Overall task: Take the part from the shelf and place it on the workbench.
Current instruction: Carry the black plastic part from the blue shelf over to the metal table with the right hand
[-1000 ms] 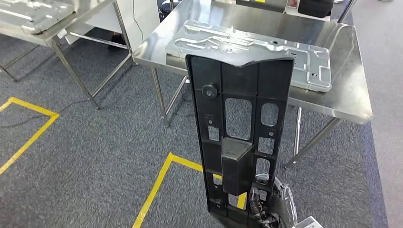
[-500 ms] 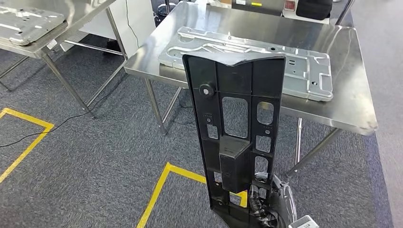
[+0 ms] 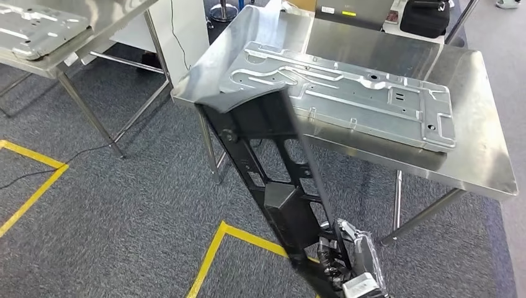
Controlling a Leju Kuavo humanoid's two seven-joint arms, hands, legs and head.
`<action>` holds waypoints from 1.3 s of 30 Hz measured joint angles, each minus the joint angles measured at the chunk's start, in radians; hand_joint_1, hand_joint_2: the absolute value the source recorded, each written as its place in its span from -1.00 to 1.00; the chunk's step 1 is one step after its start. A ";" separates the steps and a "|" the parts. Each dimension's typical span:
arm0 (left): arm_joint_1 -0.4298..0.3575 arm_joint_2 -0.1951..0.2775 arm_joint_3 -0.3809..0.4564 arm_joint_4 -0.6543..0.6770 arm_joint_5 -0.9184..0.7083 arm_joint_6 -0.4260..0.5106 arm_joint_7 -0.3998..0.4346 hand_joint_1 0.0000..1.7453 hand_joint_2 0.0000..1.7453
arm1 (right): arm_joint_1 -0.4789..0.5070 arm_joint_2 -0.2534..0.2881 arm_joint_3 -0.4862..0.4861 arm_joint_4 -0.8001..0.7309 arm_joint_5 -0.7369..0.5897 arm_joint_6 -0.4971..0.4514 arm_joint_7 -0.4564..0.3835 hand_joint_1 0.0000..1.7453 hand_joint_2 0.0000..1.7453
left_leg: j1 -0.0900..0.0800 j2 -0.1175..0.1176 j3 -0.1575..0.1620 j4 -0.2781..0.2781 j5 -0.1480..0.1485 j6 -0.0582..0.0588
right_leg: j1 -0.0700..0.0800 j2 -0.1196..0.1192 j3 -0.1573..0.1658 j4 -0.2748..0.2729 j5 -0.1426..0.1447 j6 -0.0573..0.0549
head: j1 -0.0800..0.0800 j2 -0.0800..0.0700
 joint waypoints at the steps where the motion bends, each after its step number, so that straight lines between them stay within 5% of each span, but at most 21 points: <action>1: -0.001 0.002 0.001 0.004 -0.003 0.000 0.001 -1.00 1.00 | -0.003 -0.002 -0.010 -0.008 0.071 -0.009 0.036 1.00 1.00 | 0.001 0.000 0.005 -0.001 -0.008 -0.005 | 0.007 -0.001 0.002 -0.026 0.017 -0.008 | 0.000 0.000; 3: -0.004 0.006 0.002 0.010 -0.010 -0.001 0.003 -1.00 1.00 | -0.011 -0.009 -0.035 -0.022 0.238 -0.022 0.114 1.00 1.00 | 0.001 0.001 0.022 0.003 -0.012 -0.019 | 0.015 0.000 0.005 -0.041 0.014 -0.022 | 0.000 0.000; 6: -0.009 0.011 0.002 0.015 -0.018 -0.004 0.010 -1.00 1.00 | -0.037 -0.028 -0.090 -0.031 0.436 -0.019 0.205 1.00 1.00 | 0.000 0.003 0.036 0.034 -0.024 -0.036 | 0.004 0.002 0.051 -0.072 0.026 -0.034 | 0.000 0.000; 8: -0.019 0.014 0.001 0.017 -0.019 -0.005 0.014 -1.00 1.00 | -0.058 -0.038 -0.132 -0.033 0.478 -0.008 0.231 1.00 1.00 | 0.004 0.004 -0.012 0.117 -0.062 -0.042 | -0.001 0.000 0.071 -0.080 0.020 -0.038 | 0.000 0.000; 11: -0.019 0.017 0.001 0.022 -0.021 -0.006 0.018 -1.00 1.00 | -0.075 -0.048 -0.172 -0.033 0.472 0.004 0.239 1.00 1.00 | 0.011 0.004 -0.130 0.243 -0.115 -0.050 | -0.004 0.007 0.090 -0.081 0.000 -0.037 | -0.001 0.000; 13: -0.015 0.020 0.001 0.024 -0.021 -0.006 0.020 -1.00 1.00 | -0.081 -0.049 -0.187 -0.033 0.449 0.007 0.235 1.00 1.00 | 0.013 0.003 -0.152 0.201 -0.080 -0.053 | -0.008 0.019 0.113 -0.081 -0.020 -0.030 | -0.001 0.000; 15: -0.010 0.023 0.002 0.025 -0.021 -0.006 0.021 -1.00 1.00 | -0.091 -0.049 -0.196 -0.032 0.430 0.009 0.233 1.00 1.00 | 0.013 -0.013 -0.144 0.097 0.024 -0.053 | -0.012 0.031 0.136 -0.081 -0.041 -0.020 | -0.001 0.000; 17: -0.006 0.025 0.002 0.028 -0.021 -0.006 0.021 -1.00 1.00 | -0.103 -0.049 -0.203 -0.032 0.418 0.014 0.233 1.00 1.00 | 0.009 -0.028 -0.137 0.040 0.086 -0.047 | -0.013 0.046 0.147 -0.082 -0.056 -0.008 | 0.000 0.000; 20: -0.008 0.027 0.002 0.032 -0.021 -0.006 0.021 -1.00 1.00 | -0.110 -0.054 -0.216 -0.030 0.404 0.023 0.233 1.00 1.00 | 0.007 -0.015 -0.114 0.022 0.087 -0.025 | -0.014 0.055 0.155 -0.077 -0.056 0.010 | 0.000 0.000; 22: -0.011 0.026 0.002 0.033 -0.021 -0.006 0.021 -1.00 1.00 | -0.114 -0.058 -0.223 -0.030 0.398 0.027 0.234 1.00 1.00 | 0.008 -0.002 -0.085 0.003 0.082 -0.011 | -0.014 0.030 0.132 -0.022 -0.058 0.018 | 0.000 0.000; 26: -0.014 0.027 0.002 0.033 -0.021 -0.005 0.021 -1.00 1.00 | -0.121 -0.062 -0.231 -0.030 0.399 0.028 0.233 1.00 1.00 | 0.006 0.013 -0.044 -0.010 0.051 -0.002 | -0.013 0.005 -0.022 0.176 -0.129 0.027 | 0.000 0.000; 28: -0.014 0.027 0.002 0.033 -0.021 -0.006 0.022 -1.00 1.00 | -0.120 -0.062 -0.232 -0.030 0.415 0.028 0.231 1.00 1.00 | 0.003 0.017 -0.017 -0.010 0.031 -0.004 | -0.012 0.004 -0.047 0.148 -0.098 0.022 | 0.000 0.000; 30: -0.014 0.026 0.002 0.035 -0.021 -0.006 0.022 -1.00 1.00 | -0.120 -0.062 -0.234 -0.030 0.428 0.028 0.230 1.00 1.00 | 0.001 0.019 0.013 -0.011 0.009 -0.005 | -0.005 -0.001 -0.029 0.038 0.001 0.007 | 0.000 0.000; 32: -0.015 0.024 0.002 0.038 -0.021 -0.007 0.022 -1.00 1.00 | -0.121 -0.062 -0.237 -0.028 0.434 0.028 0.230 1.00 1.00 | -0.001 0.019 0.032 -0.016 -0.010 -0.013 | 0.005 -0.008 -0.016 -0.036 0.060 -0.008 | 0.000 0.000; 36: -0.019 0.024 0.002 0.041 -0.021 -0.006 0.023 -1.00 1.00 | -0.120 -0.064 -0.242 -0.027 0.477 0.029 0.236 1.00 1.00 | 0.000 0.020 0.049 0.012 -0.010 -0.037 | 0.004 0.001 0.021 -0.077 0.055 -0.026 | 0.000 0.000; 39: -0.025 0.025 0.001 0.041 -0.021 -0.006 0.022 -1.00 1.00 | -0.126 -0.064 -0.242 -0.027 0.494 0.042 0.245 1.00 1.00 | 0.003 0.016 -0.034 0.154 -0.048 -0.048 | -0.003 0.004 0.062 -0.095 0.037 -0.038 | 0.000 0.000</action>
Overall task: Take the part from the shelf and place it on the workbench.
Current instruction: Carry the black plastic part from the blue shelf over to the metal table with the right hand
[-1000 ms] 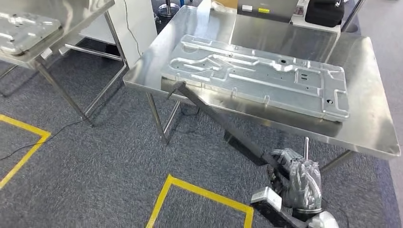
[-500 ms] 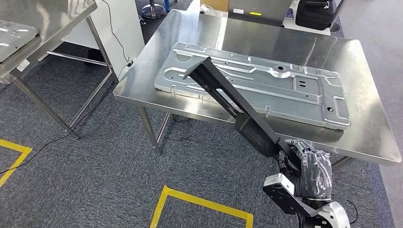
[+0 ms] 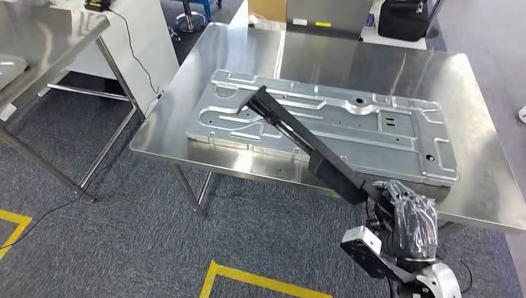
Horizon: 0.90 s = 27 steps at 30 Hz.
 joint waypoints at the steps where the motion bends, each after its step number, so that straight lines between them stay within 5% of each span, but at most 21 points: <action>1: -0.001 0.000 0.000 0.000 0.000 0.000 0.000 -1.00 1.00 | -0.002 0.000 0.000 0.001 0.004 0.012 0.007 1.00 1.00 | 0.002 0.000 -0.043 0.056 -0.029 -0.005 | 0.000 0.002 0.010 -0.001 -0.009 -0.001 | 0.000 0.000; 3: 0.001 0.002 -0.001 0.001 -0.001 0.001 0.001 -1.00 1.00 | -0.008 -0.003 0.000 0.005 0.009 0.046 0.024 1.00 1.00 | 0.006 0.000 -0.112 0.111 -0.059 -0.014 | -0.002 0.007 0.034 -0.001 -0.029 0.001 | 0.000 0.000; 4: 0.002 0.004 -0.001 0.002 -0.003 0.002 0.001 -1.00 1.00 | -0.013 -0.007 0.000 0.009 0.011 0.066 0.033 1.00 1.00 | 0.006 0.000 -0.129 0.096 -0.044 -0.016 | -0.002 0.010 0.049 -0.001 -0.041 0.003 | 0.000 0.000; 8: 0.003 0.019 -0.004 0.013 -0.010 0.006 0.002 -1.00 1.00 | -0.056 -0.038 0.000 0.034 0.022 0.134 0.060 1.00 1.00 | 0.002 -0.001 -0.121 -0.105 0.143 -0.001 | -0.003 0.017 0.097 0.000 -0.087 0.022 | 0.000 0.000; 12: 0.000 0.025 -0.007 0.025 -0.012 0.009 0.004 -1.00 1.00 | -0.093 -0.071 -0.002 0.056 0.023 0.157 0.073 1.00 1.00 | -0.002 -0.003 -0.103 -0.149 0.166 0.027 | -0.003 0.015 0.107 0.006 -0.089 0.048 | 0.000 0.000; 15: -0.004 0.030 -0.011 0.034 -0.012 0.012 0.004 -1.00 1.00 | -0.116 -0.089 -0.003 0.066 0.020 0.164 0.077 1.00 1.00 | 0.002 -0.002 -0.058 -0.177 0.153 0.043 | -0.007 0.005 0.030 0.139 -0.093 0.060 | 0.001 0.000; 17: -0.007 0.033 -0.013 0.041 -0.011 0.016 0.004 -1.00 1.00 | -0.130 -0.098 -0.004 0.076 -0.011 0.181 0.079 1.00 1.00 | 0.002 0.002 -0.032 -0.183 0.135 0.047 | -0.009 0.003 -0.056 0.240 -0.143 0.066 | 0.001 0.000; 19: -0.007 0.035 -0.014 0.050 -0.010 0.021 0.004 -1.00 1.00 | -0.142 -0.105 -0.005 0.088 -0.056 0.195 0.076 1.00 1.00 | 0.002 0.007 -0.002 -0.183 0.112 0.045 | -0.009 -0.001 -0.106 0.255 -0.167 0.068 | 0.001 0.000; 20: -0.007 0.036 -0.015 0.056 -0.009 0.024 0.004 -1.00 1.00 | -0.148 -0.108 -0.006 0.093 -0.065 0.197 0.074 1.00 1.00 | 0.002 0.010 0.016 -0.183 0.099 0.043 | -0.009 -0.004 -0.110 0.221 -0.145 0.067 | 0.001 0.000; 22: -0.007 0.037 -0.019 0.065 -0.009 0.028 0.004 -1.00 1.00 | -0.160 -0.113 -0.007 0.100 -0.059 0.195 0.067 1.00 1.00 | 0.001 0.018 0.054 -0.183 0.071 0.036 | -0.006 -0.019 -0.097 0.111 -0.037 0.057 | 0.000 0.000; 24: -0.009 0.039 -0.023 0.072 -0.008 0.030 0.004 -1.00 1.00 | -0.170 -0.117 -0.007 0.106 -0.046 0.191 0.062 1.00 1.00 | -0.001 0.023 0.073 -0.183 0.050 0.025 | 0.002 -0.036 -0.090 0.043 0.043 0.045 | 0.001 0.000; 27: -0.013 0.042 -0.027 0.078 -0.006 0.032 0.003 -1.00 1.00 | -0.184 -0.122 -0.008 0.111 -0.018 0.183 0.058 1.00 1.00 | -0.002 0.029 0.085 -0.180 0.038 0.006 | 0.008 -0.031 -0.083 0.032 0.052 0.021 | 0.003 0.000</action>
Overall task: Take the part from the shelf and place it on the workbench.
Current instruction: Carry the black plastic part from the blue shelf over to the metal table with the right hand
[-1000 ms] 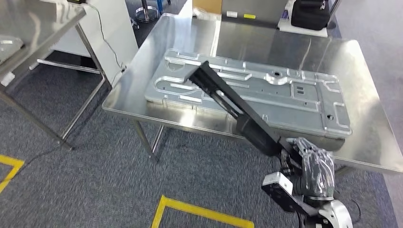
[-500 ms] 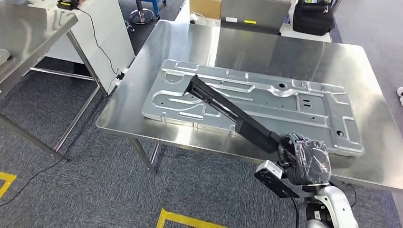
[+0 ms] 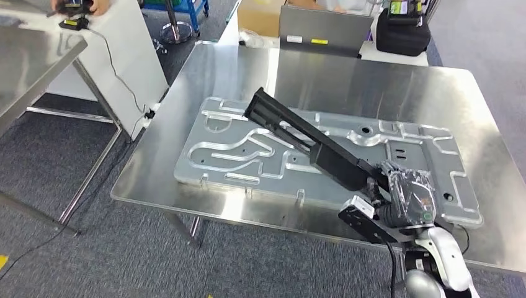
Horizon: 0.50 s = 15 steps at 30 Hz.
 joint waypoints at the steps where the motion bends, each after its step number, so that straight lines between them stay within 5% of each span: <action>1: -0.001 0.002 -0.001 0.002 0.001 0.001 -0.001 -1.00 1.00 | -0.006 -0.002 0.000 0.000 0.012 -0.001 0.000 1.00 1.00 | 0.001 -0.002 0.000 0.013 -0.002 -0.003 | -0.002 0.004 0.008 -0.007 -0.003 -0.006 | 0.000 0.000; 3: -0.004 0.005 -0.002 0.007 0.002 0.003 -0.002 -1.00 1.00 | -0.028 -0.009 0.001 0.001 0.039 0.000 -0.003 1.00 1.00 | 0.003 -0.016 -0.040 0.090 -0.029 -0.011 | -0.006 0.010 0.024 -0.018 -0.007 -0.018 | 0.000 0.000; 6: -0.006 0.009 -0.003 0.016 0.002 0.004 -0.002 -1.00 1.00 | -0.079 -0.043 0.009 0.009 0.098 0.022 -0.014 1.00 1.00 | 0.005 -0.028 -0.156 0.256 -0.097 -0.021 | -0.003 0.022 0.036 -0.019 -0.020 -0.028 | 0.000 0.000; 7: -0.007 0.011 -0.004 0.019 0.002 0.004 -0.002 -1.00 1.00 | -0.100 -0.062 0.011 0.017 0.120 0.036 -0.021 1.00 1.00 | 0.005 -0.028 -0.180 0.271 -0.093 -0.021 | -0.001 0.025 0.041 -0.019 -0.024 -0.028 | 0.000 0.000; 8: -0.007 0.014 -0.006 0.023 0.001 0.005 -0.002 -1.00 1.00 | -0.123 -0.085 0.015 0.028 0.143 0.051 -0.031 1.00 1.00 | 0.004 -0.028 -0.189 0.252 -0.066 -0.017 | 0.002 0.029 0.047 -0.019 -0.029 -0.028 | 0.000 0.000; 11: -0.010 0.027 -0.016 0.032 -0.001 0.009 -0.002 -1.00 1.00 | -0.197 -0.156 0.035 0.080 0.203 0.074 -0.070 1.00 1.00 | -0.005 -0.028 -0.154 0.079 0.070 0.012 | 0.008 0.033 0.064 -0.019 -0.040 -0.027 | 0.000 0.000; 15: -0.016 0.043 -0.033 0.047 -0.002 0.015 -0.002 -1.00 1.00 | -0.299 -0.235 0.087 0.168 0.253 0.074 -0.128 1.00 1.00 | -0.018 -0.029 -0.139 0.001 0.106 0.038 | -0.001 0.035 0.058 -0.025 -0.037 -0.005 | -0.001 0.000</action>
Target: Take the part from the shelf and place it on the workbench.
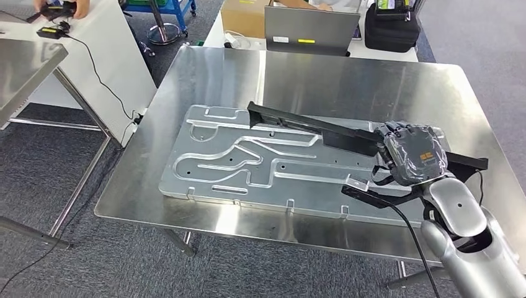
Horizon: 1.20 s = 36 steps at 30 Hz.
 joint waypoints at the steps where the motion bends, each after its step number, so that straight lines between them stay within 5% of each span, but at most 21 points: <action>1: 0.000 0.002 -0.005 0.004 0.000 0.002 0.000 -1.00 1.00 | -0.023 -0.018 0.016 0.020 0.014 0.001 -0.013 1.00 1.00 | 0.002 0.000 0.006 -0.012 0.011 0.003 | -0.001 -0.001 0.001 0.000 -0.003 0.006 | 0.000 0.000; 3: -0.003 0.004 -0.015 0.011 0.002 0.006 -0.001 -1.00 1.00 | -0.083 -0.053 0.054 0.066 0.041 0.007 -0.041 1.00 1.00 | 0.011 0.001 0.019 -0.036 0.025 0.006 | -0.002 -0.004 -0.019 0.046 -0.034 0.018 | 0.000 0.000; 5: -0.008 0.006 -0.023 0.019 0.003 0.010 -0.002 -1.00 1.00 | -0.142 -0.077 0.097 0.121 0.062 0.015 -0.063 1.00 1.00 | 0.015 0.002 0.023 -0.042 0.027 0.006 | -0.013 -0.005 -0.078 0.163 -0.090 0.032 | 0.001 0.000; 7: -0.011 0.006 -0.029 0.027 0.003 0.013 -0.002 -1.00 1.00 | -0.177 -0.089 0.142 0.176 0.070 0.016 -0.074 1.00 1.00 | 0.021 0.002 0.024 -0.040 0.023 0.002 | -0.026 -0.005 -0.129 0.253 -0.111 0.048 | 0.001 0.000; 8: -0.011 0.006 -0.034 0.031 0.004 0.015 -0.002 -1.00 1.00 | -0.187 -0.092 0.166 0.201 0.070 0.014 -0.076 1.00 1.00 | 0.025 0.001 0.025 -0.038 0.020 -0.002 | -0.032 -0.006 -0.131 0.249 -0.094 0.056 | 0.001 0.000; 11: -0.012 0.008 -0.046 0.040 0.008 0.020 -0.002 -1.00 1.00 | -0.199 -0.092 0.227 0.263 0.063 0.003 -0.075 1.00 1.00 | 0.039 -0.003 0.027 -0.014 0.000 -0.026 | -0.047 -0.012 -0.050 0.073 0.003 0.077 | 0.001 0.000; 13: -0.013 0.010 -0.050 0.043 0.012 0.023 -0.002 -1.00 1.00 | -0.195 -0.094 0.255 0.296 0.057 -0.005 -0.072 1.00 1.00 | 0.039 -0.007 0.023 0.001 -0.012 -0.043 | -0.045 -0.010 -0.022 0.012 0.015 0.070 | 0.000 0.000; 17: -0.011 0.012 -0.060 0.048 0.014 0.026 -0.002 -1.00 1.00 | -0.176 -0.097 0.288 0.336 0.043 -0.025 -0.070 1.00 1.00 | 0.042 -0.008 0.019 0.021 -0.033 -0.061 | -0.040 -0.007 -0.020 0.017 0.003 0.033 | -0.001 0.000; 22: -0.008 0.012 -0.067 0.048 0.016 0.028 -0.002 -1.00 1.00 | -0.173 -0.097 0.310 0.354 0.038 -0.028 -0.069 1.00 1.00 | 0.040 -0.008 -0.111 0.296 -0.156 -0.060 | -0.027 -0.010 -0.012 0.014 -0.001 0.011 | -0.001 0.000; 24: -0.005 0.012 -0.068 0.049 0.018 0.028 -0.002 -1.00 1.00 | -0.170 -0.097 0.315 0.360 0.033 -0.028 -0.067 1.00 1.00 | 0.036 -0.008 -0.104 0.272 -0.121 -0.049 | -0.021 -0.009 -0.009 0.014 -0.001 0.010 | -0.001 0.000; 26: -0.004 0.013 -0.069 0.049 0.021 0.029 -0.001 -1.00 1.00 | -0.158 -0.096 0.314 0.365 0.024 -0.031 -0.061 1.00 1.00 | 0.030 -0.009 -0.036 0.133 -0.056 -0.034 | -0.017 -0.010 -0.004 0.015 -0.002 0.011 | -0.001 0.000; 29: -0.002 0.014 -0.070 0.049 0.026 0.029 0.000 -1.00 1.00 | -0.122 -0.092 0.305 0.373 0.016 -0.047 -0.049 -0.50 -0.50 | 0.020 -0.008 0.019 0.023 -0.026 -0.027 | -0.012 -0.010 -0.001 0.014 -0.002 0.021 | 0.000 0.000; 30: 0.000 0.014 -0.070 0.049 0.027 0.029 0.000 -1.00 0.50 | -0.107 -0.091 0.302 0.375 0.016 -0.051 -0.047 -1.00 -1.00 | 0.020 -0.007 0.021 0.019 -0.023 -0.026 | -0.011 -0.010 0.001 0.012 0.000 0.028 | 0.000 0.000; 33: 0.002 0.014 -0.071 0.049 0.032 0.029 0.000 -1.00 -1.00 | -0.051 -0.086 0.293 0.381 0.015 -0.056 -0.048 -1.00 -1.00 | 0.026 -0.004 0.026 0.000 -0.007 -0.009 | -0.014 -0.010 -0.008 0.037 -0.024 0.043 | 0.000 0.000; 36: 0.004 0.013 -0.071 0.049 0.039 0.027 -0.002 -1.00 -1.00 | -0.005 -0.079 0.282 0.385 0.013 -0.060 -0.047 -1.00 -1.00 | 0.025 -0.002 0.020 -0.004 0.000 0.000 | -0.018 -0.010 -0.086 0.202 -0.117 0.051 | 0.000 0.000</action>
